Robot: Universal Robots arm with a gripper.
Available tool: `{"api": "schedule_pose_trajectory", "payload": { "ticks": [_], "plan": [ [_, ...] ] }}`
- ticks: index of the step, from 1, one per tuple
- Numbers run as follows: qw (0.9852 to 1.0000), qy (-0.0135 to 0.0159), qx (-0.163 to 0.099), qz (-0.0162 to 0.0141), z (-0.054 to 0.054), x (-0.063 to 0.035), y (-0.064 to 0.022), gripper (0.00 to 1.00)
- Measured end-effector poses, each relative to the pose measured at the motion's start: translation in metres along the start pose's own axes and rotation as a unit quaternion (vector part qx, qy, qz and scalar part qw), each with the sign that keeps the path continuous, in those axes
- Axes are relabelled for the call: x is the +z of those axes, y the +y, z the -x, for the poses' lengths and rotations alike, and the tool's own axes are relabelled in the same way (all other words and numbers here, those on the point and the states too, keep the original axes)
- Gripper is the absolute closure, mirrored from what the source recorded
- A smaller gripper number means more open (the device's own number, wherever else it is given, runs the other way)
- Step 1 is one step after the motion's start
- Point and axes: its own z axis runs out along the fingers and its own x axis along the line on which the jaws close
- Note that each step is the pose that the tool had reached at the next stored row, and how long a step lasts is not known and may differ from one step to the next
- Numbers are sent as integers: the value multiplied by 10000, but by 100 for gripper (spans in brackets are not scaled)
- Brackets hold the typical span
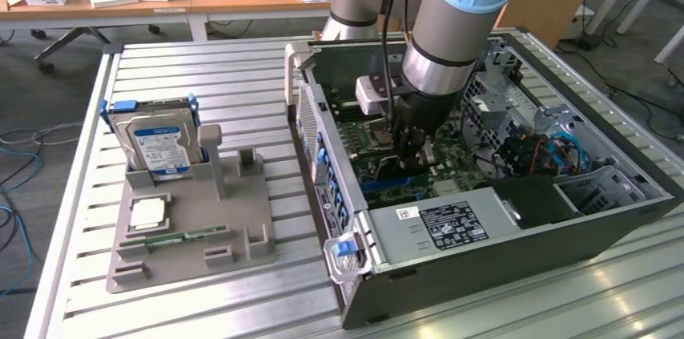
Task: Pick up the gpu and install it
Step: 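Insert the gpu into the slot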
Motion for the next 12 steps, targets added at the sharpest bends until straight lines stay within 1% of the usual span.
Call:
{"api": "schedule_pose_trajectory", "payload": {
  "ticks": [12],
  "plan": [
    [10000,0,0,0,-11,-1,8,74]
  ]
}}
